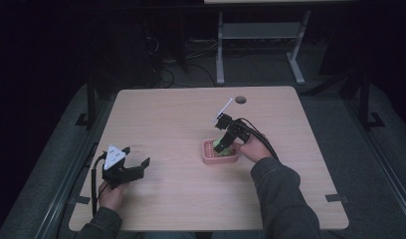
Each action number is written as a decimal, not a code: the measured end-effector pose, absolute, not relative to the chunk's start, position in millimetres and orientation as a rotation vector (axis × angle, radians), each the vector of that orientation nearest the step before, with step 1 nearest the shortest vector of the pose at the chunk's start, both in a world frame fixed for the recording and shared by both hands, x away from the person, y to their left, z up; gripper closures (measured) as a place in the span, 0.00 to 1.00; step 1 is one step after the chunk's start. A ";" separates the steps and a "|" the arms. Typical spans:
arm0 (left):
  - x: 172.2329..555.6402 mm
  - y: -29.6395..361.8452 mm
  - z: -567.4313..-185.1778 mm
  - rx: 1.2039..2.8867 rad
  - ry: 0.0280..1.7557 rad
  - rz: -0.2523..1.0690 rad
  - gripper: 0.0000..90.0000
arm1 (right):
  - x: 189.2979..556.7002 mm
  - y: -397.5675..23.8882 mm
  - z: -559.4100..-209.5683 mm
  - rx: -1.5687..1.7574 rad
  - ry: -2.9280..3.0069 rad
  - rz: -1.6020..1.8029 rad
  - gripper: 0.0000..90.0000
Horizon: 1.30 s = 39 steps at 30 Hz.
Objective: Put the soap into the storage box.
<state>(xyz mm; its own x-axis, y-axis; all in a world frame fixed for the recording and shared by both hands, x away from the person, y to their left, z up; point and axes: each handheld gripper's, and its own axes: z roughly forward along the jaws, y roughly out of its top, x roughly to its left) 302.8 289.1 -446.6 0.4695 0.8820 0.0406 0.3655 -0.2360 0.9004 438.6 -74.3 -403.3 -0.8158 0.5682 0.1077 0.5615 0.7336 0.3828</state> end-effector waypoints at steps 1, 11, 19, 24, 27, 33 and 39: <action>302.8 289.1 -446.6 1.811 1.055 0.714 0.16 | 438.3 -75.0 -402.7 0.952 2.909 0.640 0.29; 302.1 288.3 -446.6 1.812 1.059 0.706 0.16 | 434.8 -83.9 -393.9 0.965 2.889 0.680 0.29; 302.2 288.2 -446.7 1.815 1.056 0.705 0.16 | 432.2 -88.1 -391.8 0.971 2.882 0.698 0.29; 302.2 288.2 -446.7 1.816 1.056 0.707 0.16 | 431.1 -92.8 -389.5 0.976 2.876 0.706 0.29; 302.1 288.2 -446.6 1.818 1.055 0.708 0.16 | 429.7 -95.5 -387.3 0.979 2.869 0.710 0.29; 301.9 288.1 -446.5 1.823 1.047 0.714 0.16 | 425.4 -101.7 -383.0 0.981 2.858 0.713 0.29; 301.8 287.8 -446.5 1.824 1.047 0.714 0.16 | 421.2 -109.9 -380.2 0.988 2.847 0.716 0.29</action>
<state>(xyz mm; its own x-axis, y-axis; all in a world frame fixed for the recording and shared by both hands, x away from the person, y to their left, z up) 301.8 287.8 -446.5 0.4775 0.8773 0.0487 0.3658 -0.2489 0.8968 421.2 -109.9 -380.2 -0.7959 0.5959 0.1070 0.5756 0.6899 0.4389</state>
